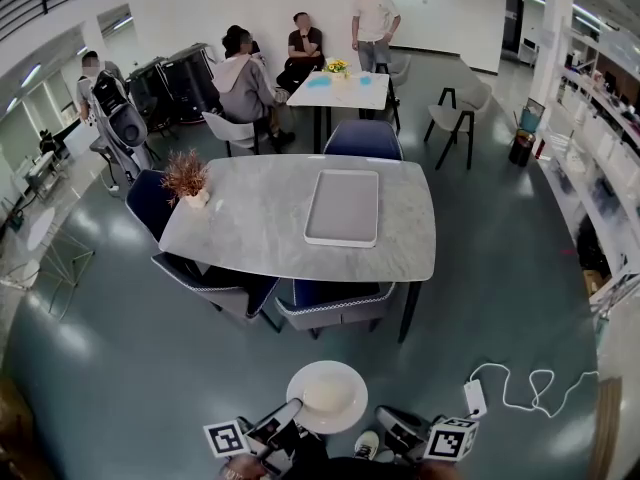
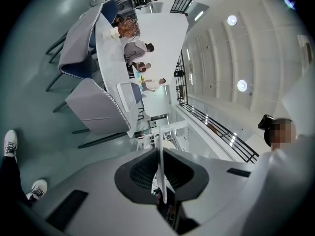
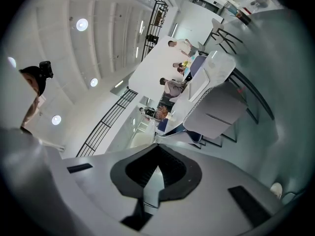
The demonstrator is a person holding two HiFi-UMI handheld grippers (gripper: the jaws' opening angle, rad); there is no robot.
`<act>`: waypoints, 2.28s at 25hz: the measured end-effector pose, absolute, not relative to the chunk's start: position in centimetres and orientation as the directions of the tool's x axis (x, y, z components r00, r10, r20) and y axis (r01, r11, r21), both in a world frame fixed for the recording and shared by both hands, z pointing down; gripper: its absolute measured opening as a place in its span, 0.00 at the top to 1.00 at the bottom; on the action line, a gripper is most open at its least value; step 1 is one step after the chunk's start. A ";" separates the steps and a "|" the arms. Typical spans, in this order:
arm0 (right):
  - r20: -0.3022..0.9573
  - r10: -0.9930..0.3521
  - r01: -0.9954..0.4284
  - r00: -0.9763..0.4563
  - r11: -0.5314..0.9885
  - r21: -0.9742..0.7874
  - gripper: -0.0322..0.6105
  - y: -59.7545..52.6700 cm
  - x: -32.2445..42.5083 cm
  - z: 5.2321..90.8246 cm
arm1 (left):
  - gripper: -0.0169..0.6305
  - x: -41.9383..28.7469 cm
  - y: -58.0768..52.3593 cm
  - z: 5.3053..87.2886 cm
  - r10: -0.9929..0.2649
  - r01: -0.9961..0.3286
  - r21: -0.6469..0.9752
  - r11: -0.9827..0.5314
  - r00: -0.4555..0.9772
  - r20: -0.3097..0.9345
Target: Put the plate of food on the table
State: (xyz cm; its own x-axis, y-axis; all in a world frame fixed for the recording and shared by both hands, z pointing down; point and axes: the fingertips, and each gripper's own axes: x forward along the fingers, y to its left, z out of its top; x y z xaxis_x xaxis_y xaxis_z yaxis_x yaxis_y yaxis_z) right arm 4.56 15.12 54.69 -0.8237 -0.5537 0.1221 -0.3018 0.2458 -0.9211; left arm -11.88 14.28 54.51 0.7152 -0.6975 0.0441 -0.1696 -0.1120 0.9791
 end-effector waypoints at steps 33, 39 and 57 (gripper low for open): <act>0.144 -0.587 -0.312 -0.796 0.195 -0.930 0.93 5.6 -12.2 55.3 | 0.93 -28.9 4.2 54.7 -0.683 -0.149 0.984 -0.093 0.729 0.046; 0.127 -0.607 -0.289 -0.784 0.177 -0.941 0.93 4.7 -14.3 55.3 | 0.93 -31.6 2.4 54.8 -0.685 -0.141 0.985 -0.101 0.728 0.034; 0.107 -0.616 -0.306 -0.780 0.227 -0.924 0.93 0.0 -9.7 52.8 | 0.93 -27.9 -2.2 53.1 -0.699 -0.134 0.983 -0.125 0.715 0.009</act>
State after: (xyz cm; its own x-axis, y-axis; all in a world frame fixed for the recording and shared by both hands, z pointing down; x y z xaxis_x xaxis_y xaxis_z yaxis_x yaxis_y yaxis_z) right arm -9.74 0.00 52.83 -0.7804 -0.6159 0.1074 -0.3064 0.2271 -0.9244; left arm -27.92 -2.20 53.13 0.7153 -0.6988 0.0088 -0.1338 -0.1246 0.9832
